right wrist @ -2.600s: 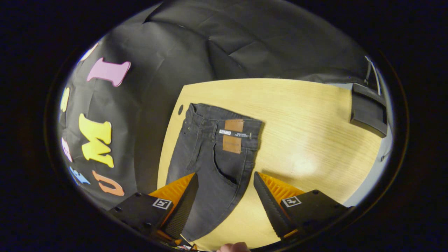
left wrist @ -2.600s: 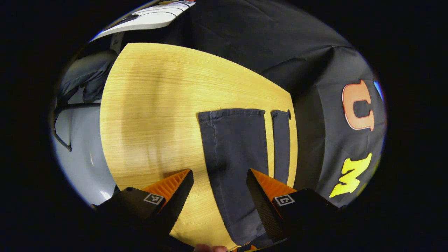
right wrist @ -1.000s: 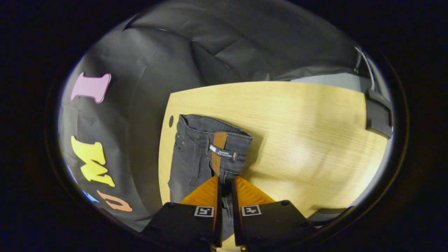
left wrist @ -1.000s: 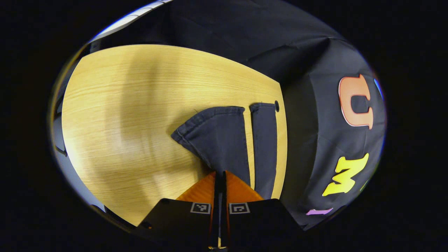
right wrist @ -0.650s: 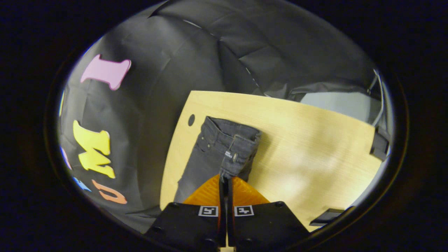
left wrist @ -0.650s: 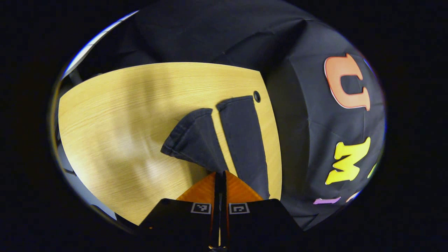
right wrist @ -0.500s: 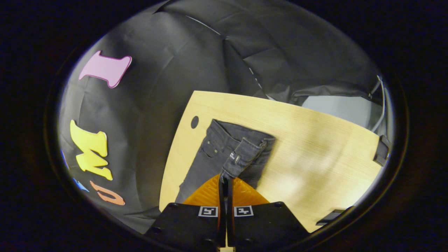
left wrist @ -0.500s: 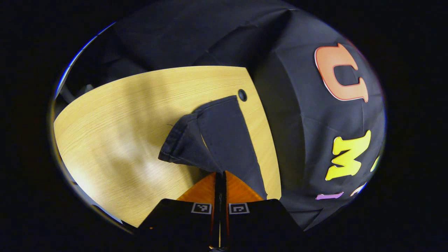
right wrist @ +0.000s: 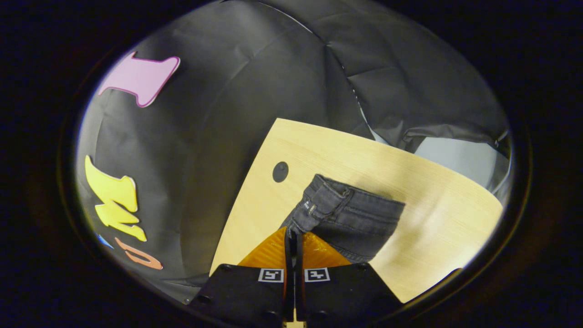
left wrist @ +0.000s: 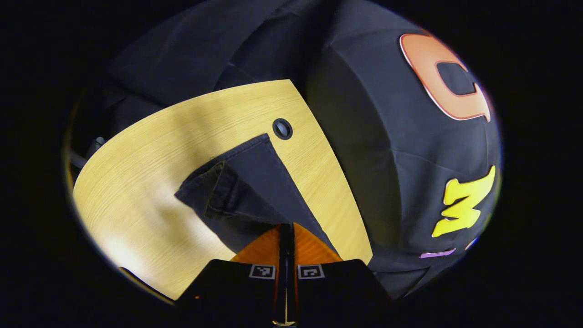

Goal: Grasp the waist and the cuffs of the jeans and fold them to make the two legs overlap; first hold the waist and fold one-third of the jeans toward the cuffs, then hold the cuffs and fold the remaining one-third in the same direction to finish folding.

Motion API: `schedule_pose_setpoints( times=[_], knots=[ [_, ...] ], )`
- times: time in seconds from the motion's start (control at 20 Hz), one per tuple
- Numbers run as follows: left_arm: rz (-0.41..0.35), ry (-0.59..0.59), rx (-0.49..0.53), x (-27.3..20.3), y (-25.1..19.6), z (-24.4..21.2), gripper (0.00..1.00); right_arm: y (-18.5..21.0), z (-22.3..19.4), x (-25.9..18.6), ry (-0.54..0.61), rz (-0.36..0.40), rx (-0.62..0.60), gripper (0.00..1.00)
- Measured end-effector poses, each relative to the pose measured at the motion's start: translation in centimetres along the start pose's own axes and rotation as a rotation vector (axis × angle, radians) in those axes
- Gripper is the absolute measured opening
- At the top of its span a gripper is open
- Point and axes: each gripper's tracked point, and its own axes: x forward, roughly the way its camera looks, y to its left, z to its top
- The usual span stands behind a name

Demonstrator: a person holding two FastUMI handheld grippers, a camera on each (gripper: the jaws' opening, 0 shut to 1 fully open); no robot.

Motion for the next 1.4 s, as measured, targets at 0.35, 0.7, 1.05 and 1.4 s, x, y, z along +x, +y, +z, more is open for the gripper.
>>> schedule_pose_setpoints(
  times=[0.35,0.7,1.05,1.4],
  knots=[
    [0.057,0.05,0.037,7.1,0.6,2.3,0.04,1.9,0.4,7.0,0.016,-0.049,-0.088,0.02],
    [0.093,0.102,0.062,10.8,1.8,2.2,0.22,1.2,0.1,9.4,0.011,-0.119,-0.121,0.08],
    [0.083,0.06,0.147,6.4,-2.2,5.0,0.98,3.0,-0.5,6.4,-0.007,-0.062,-0.159,0.7],
    [0.008,-0.244,0.407,-3.5,-9.1,6.5,0.99,3.4,-0.8,-3.7,-0.203,-0.069,-0.521,0.92]
  ],
)
